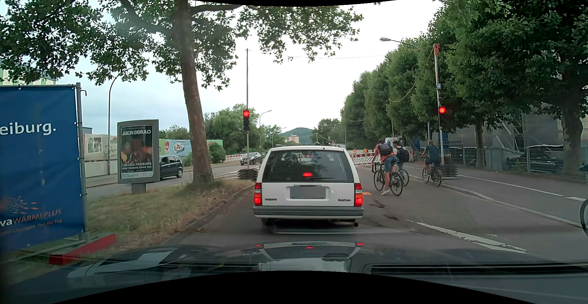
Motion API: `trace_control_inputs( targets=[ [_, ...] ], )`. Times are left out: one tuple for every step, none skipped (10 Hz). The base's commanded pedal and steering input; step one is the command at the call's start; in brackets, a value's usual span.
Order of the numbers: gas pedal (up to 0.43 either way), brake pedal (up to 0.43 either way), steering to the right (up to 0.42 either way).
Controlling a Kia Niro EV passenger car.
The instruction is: Follow the waypoints while adhering to traffic rules and regulations
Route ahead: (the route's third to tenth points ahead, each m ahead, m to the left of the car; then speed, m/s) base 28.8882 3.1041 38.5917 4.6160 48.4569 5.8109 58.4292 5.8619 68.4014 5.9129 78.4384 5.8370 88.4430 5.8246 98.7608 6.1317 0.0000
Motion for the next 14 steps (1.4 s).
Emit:
trace_control_inputs(
  targets=[
    [0.0,0.262,0.005],
    [0.0,0.262,0.005],
    [0.0,0.262,0.005],
    [0.0,0.262,0.005],
    [0.0,0.262,0.005],
    [0.0,0.268,0.006],
    [0.0,0.274,0.005],
    [0.0,0.274,0.005],
    [0.0,0.274,0.005],
    [0.0,0.274,0.005],
    [0.0,0.274,0.005],
    [0.0,0.274,0.005],
    [0.0,0.274,0.004],
    [0.0,0.274,0.005]
  ],
)
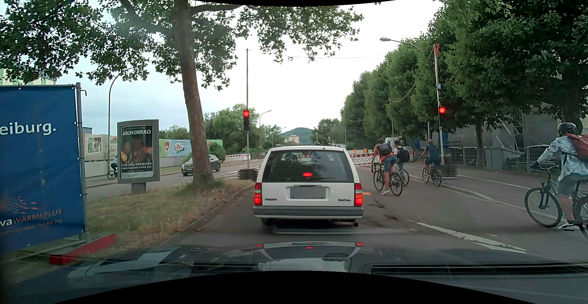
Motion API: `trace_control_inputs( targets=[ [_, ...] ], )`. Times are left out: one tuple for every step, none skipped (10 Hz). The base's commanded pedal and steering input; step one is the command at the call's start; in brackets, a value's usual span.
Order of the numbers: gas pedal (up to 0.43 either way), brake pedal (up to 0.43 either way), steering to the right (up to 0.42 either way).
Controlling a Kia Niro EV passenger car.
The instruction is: Follow the waypoints while adhering to traffic rules and regulations
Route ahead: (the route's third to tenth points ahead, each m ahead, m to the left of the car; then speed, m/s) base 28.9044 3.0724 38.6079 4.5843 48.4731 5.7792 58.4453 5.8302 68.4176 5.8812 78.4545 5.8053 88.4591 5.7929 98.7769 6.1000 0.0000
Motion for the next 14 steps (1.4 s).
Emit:
trace_control_inputs(
  targets=[
    [0.0,0.274,0.005],
    [0.0,0.274,0.004],
    [0.0,0.274,0.005],
    [0.0,0.274,0.005],
    [0.0,0.274,0.005],
    [0.0,0.274,0.005],
    [0.0,0.274,0.005],
    [0.0,0.274,0.004],
    [0.0,0.274,0.005],
    [0.0,0.274,0.004],
    [0.0,0.274,0.004],
    [0.0,0.274,0.004],
    [0.0,0.274,0.005],
    [0.0,0.274,0.005]
  ],
)
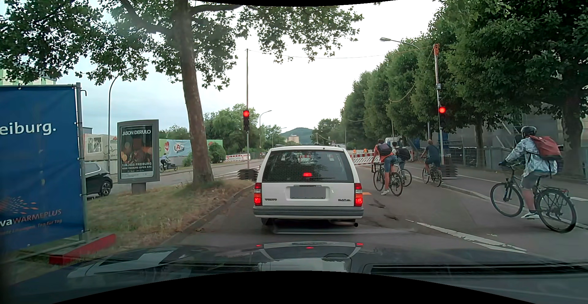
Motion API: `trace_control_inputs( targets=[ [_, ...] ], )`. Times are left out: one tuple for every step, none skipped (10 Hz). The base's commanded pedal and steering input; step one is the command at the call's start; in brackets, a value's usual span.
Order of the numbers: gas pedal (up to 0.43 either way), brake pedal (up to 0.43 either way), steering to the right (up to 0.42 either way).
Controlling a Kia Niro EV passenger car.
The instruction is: Follow the waypoints while adhering to traffic rules and regulations
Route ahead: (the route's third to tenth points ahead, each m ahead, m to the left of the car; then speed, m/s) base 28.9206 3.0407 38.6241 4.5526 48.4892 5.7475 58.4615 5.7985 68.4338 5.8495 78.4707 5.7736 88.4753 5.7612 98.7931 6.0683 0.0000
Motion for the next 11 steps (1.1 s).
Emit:
trace_control_inputs(
  targets=[
    [0.0,0.274,0.004],
    [0.0,0.274,0.005],
    [0.0,0.274,0.005],
    [0.0,0.274,0.005],
    [0.0,0.274,0.004],
    [0.0,0.274,0.004],
    [0.0,0.274,0.004],
    [0.0,0.274,0.004],
    [0.0,0.274,0.004],
    [0.0,0.274,0.004],
    [0.0,0.274,0.004]
  ],
)
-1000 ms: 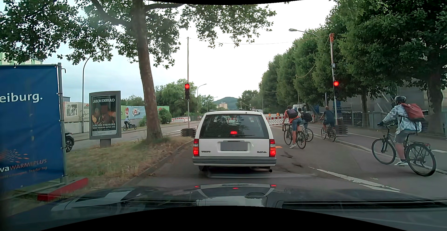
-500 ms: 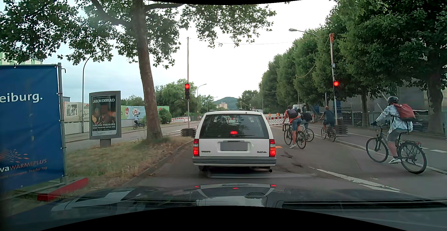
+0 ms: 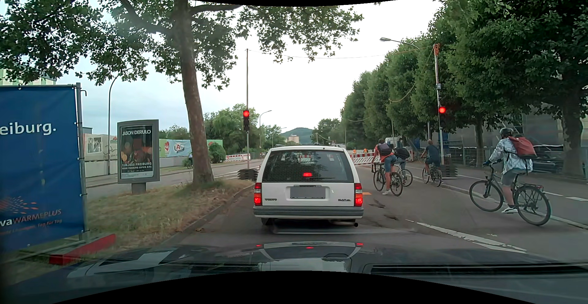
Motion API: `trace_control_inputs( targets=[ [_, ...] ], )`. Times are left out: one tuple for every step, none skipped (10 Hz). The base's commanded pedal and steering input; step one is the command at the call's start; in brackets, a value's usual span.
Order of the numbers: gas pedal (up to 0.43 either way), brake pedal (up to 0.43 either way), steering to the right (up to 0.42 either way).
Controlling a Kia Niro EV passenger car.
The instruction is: Follow the waypoints while adhering to traffic rules and regulations
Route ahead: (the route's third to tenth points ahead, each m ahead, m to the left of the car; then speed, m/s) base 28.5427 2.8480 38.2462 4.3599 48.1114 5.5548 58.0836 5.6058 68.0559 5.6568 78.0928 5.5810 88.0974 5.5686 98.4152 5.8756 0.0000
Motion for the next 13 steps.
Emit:
trace_control_inputs(
  targets=[
    [0.0,0.274,0.004],
    [0.0,0.274,0.004],
    [0.0,0.274,0.004],
    [0.0,0.274,0.004],
    [0.0,0.274,0.004],
    [0.0,0.274,0.004],
    [0.0,0.274,0.004],
    [0.0,0.274,0.004],
    [0.0,0.274,0.004],
    [0.0,0.274,0.004],
    [0.0,0.274,0.004],
    [0.0,0.274,0.004],
    [0.0,0.274,0.004]
  ],
)
